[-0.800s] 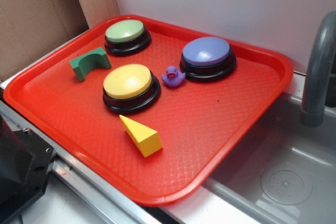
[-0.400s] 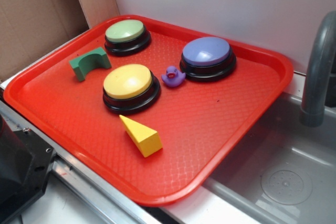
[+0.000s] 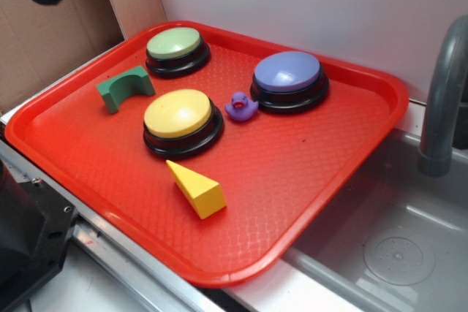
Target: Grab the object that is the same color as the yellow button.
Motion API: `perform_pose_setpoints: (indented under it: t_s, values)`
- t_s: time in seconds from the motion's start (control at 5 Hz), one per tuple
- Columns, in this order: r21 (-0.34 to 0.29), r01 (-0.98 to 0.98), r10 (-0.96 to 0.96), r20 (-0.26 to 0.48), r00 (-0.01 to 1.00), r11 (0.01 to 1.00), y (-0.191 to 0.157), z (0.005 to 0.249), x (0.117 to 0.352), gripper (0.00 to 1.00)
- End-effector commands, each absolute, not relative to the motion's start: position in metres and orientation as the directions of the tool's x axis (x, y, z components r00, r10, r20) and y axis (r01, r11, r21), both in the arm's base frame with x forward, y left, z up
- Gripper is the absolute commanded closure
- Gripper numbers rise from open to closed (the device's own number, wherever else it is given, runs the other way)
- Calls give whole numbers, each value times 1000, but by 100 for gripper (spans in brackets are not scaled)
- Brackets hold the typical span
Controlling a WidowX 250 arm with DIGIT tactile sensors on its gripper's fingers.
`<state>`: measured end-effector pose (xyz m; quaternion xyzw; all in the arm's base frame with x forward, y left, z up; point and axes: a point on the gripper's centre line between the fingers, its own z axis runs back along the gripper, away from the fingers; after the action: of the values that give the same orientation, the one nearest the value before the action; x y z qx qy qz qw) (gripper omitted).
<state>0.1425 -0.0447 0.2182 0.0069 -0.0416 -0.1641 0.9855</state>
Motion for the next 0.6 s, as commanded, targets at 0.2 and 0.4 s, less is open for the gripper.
perform_pose_setpoints:
  t_s: [0.2, 0.4]
  values:
    - [123, 827, -829, 203, 520, 549, -75, 195, 175, 0]
    - [116, 927, -916, 235, 325, 358, -82, 181, 179, 0]
